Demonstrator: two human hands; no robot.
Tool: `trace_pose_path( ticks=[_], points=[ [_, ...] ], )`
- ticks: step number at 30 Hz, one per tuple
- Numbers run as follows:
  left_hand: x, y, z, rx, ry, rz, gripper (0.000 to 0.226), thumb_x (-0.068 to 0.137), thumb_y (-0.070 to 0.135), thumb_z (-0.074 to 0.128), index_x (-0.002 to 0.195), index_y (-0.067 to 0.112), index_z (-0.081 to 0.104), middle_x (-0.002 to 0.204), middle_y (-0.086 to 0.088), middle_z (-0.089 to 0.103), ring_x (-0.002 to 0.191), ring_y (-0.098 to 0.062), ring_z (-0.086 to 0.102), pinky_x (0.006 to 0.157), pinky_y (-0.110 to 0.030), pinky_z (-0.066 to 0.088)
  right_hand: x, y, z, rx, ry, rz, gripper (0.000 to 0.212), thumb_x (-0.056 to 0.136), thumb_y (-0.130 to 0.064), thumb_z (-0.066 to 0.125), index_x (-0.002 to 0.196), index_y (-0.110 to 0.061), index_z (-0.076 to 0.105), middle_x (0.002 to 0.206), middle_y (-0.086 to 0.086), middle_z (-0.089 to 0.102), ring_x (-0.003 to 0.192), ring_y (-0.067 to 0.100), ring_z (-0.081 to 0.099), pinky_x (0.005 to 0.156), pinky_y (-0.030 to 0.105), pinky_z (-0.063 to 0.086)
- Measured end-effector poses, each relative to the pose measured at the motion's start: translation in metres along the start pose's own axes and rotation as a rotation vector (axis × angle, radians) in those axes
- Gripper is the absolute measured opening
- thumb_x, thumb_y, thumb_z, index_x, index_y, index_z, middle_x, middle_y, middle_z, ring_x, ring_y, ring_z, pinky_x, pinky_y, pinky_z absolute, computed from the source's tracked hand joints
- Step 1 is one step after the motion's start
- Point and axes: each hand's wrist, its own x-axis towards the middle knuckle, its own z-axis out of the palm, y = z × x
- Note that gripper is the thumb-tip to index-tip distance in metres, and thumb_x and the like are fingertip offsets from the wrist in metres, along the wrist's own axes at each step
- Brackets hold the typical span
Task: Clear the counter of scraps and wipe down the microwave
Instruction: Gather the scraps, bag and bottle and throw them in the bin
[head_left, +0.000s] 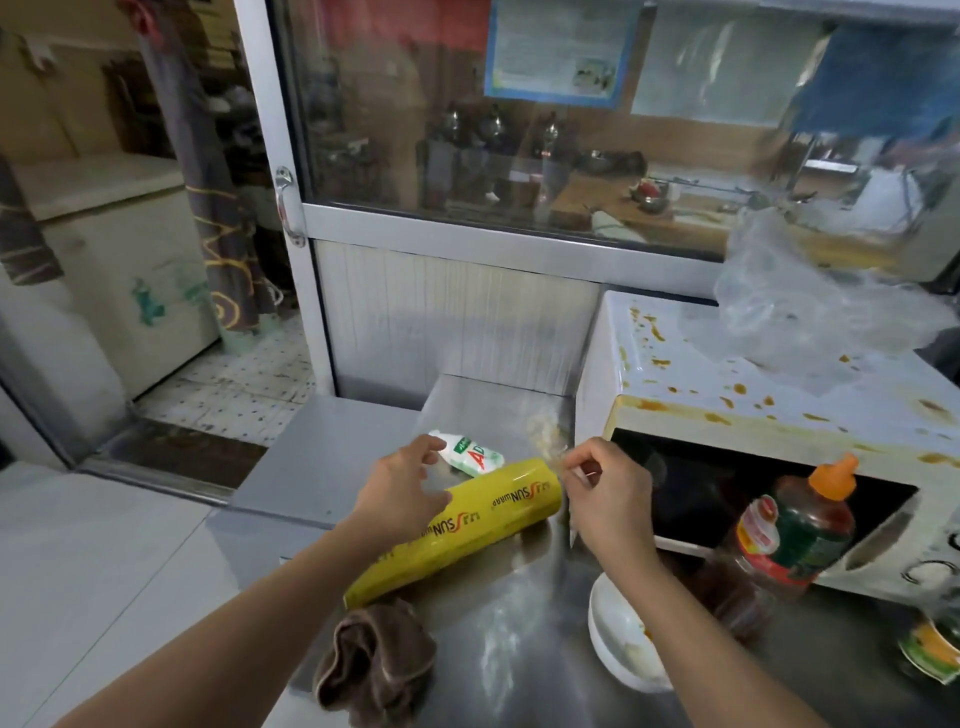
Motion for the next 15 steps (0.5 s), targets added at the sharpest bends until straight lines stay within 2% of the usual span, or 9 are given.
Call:
trace_pose_path(
  ticks=[2, 6, 10, 15],
  points=[
    [0.022, -0.007, 0.005, 0.006, -0.021, 0.004, 0.057, 0.079, 0.017, 0.069, 0.13, 0.023, 0.046, 0.124, 0.002, 0.056, 0.105, -0.013, 0.053, 0.084, -0.025, 0.046, 0.012, 0.003, 0.011, -0.021, -0.001, 0.003, 0.014, 0.073, 0.006, 0.068, 0.069, -0.006, 0.062, 0.069, 0.002, 0.064, 0.064, 0.014, 0.059, 0.06, 0.005, 0.038],
    [0.072, -0.021, 0.02, 0.026, -0.072, 0.043, 0.057, 0.077, 0.015, 0.07, 0.128, 0.023, 0.049, 0.126, 0.001, 0.057, 0.109, -0.015, 0.053, 0.08, -0.02, 0.04, 0.034, 0.01, 0.036, -0.07, 0.008, 0.022, 0.016, 0.071, 0.009, 0.067, 0.069, -0.007, 0.061, 0.069, 0.0, 0.063, 0.064, 0.012, 0.058, 0.059, 0.006, 0.038],
    [0.124, -0.042, 0.044, 0.056, -0.153, 0.091, 0.064, 0.075, 0.015, 0.073, 0.132, 0.023, 0.046, 0.131, 0.0, 0.055, 0.114, -0.019, 0.053, 0.093, -0.028, 0.043, 0.055, 0.018, 0.063, -0.102, 0.024, 0.068, 0.019, 0.07, 0.009, 0.066, 0.069, -0.009, 0.061, 0.071, 0.0, 0.064, 0.065, 0.012, 0.058, 0.061, 0.009, 0.039],
    [0.18, -0.067, 0.073, 0.204, -0.284, 0.162, 0.075, 0.076, 0.021, 0.071, 0.141, 0.027, 0.035, 0.145, 0.004, 0.04, 0.13, -0.017, 0.04, 0.107, -0.034, 0.033, 0.072, 0.031, 0.094, -0.105, 0.018, 0.203, 0.018, 0.075, 0.005, 0.065, 0.072, -0.013, 0.062, 0.074, -0.003, 0.063, 0.07, 0.01, 0.058, 0.063, 0.017, 0.045]
  ],
)
